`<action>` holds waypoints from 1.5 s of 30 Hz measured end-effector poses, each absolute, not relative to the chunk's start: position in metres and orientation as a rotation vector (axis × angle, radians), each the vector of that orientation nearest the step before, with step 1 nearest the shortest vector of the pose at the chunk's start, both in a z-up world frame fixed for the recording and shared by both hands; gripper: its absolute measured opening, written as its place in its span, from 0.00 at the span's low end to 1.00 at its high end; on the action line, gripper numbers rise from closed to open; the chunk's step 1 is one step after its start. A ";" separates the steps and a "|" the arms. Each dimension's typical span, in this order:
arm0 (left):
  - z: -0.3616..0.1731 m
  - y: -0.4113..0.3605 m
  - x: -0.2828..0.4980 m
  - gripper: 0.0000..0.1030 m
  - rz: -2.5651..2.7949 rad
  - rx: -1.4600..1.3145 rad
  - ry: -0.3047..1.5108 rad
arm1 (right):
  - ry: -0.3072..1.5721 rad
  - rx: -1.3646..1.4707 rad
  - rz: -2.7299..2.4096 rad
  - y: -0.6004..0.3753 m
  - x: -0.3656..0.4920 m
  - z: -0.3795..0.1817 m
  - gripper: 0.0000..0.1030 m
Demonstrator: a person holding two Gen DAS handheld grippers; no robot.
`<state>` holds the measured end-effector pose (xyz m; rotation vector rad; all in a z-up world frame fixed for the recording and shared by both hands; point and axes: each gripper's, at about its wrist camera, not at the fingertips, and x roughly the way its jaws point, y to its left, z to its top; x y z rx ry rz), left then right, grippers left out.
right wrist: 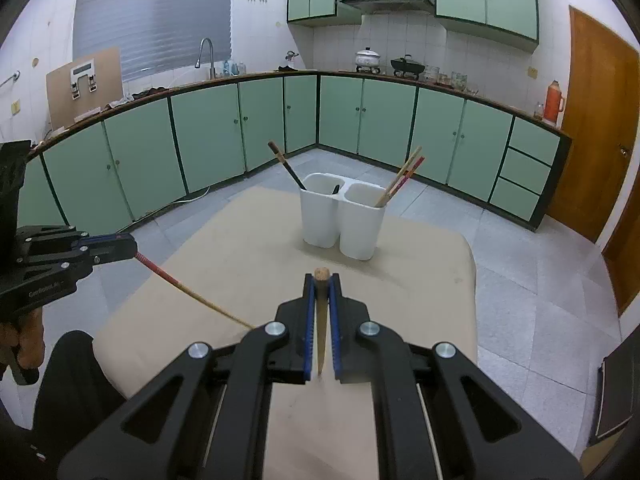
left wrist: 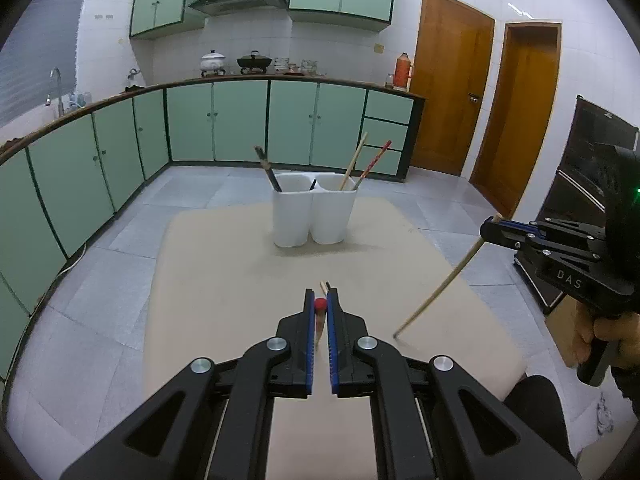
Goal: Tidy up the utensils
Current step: 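Lift and carry both chopsticks in both grippers to the white holder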
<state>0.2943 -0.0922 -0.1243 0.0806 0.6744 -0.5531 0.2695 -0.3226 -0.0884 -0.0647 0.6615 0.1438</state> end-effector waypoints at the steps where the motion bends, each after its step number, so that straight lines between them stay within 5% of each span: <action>1: -0.121 -0.092 0.297 0.05 -0.557 0.082 0.676 | 0.663 -0.063 0.146 -0.324 0.271 -0.086 0.06; 36: 0.016 -0.152 0.425 0.05 -0.568 0.104 0.503 | 0.604 -0.039 0.128 -0.358 0.403 0.072 0.06; 45: 0.021 -0.172 0.487 0.05 -0.524 0.047 0.443 | 0.584 -0.027 0.090 -0.361 0.473 0.063 0.06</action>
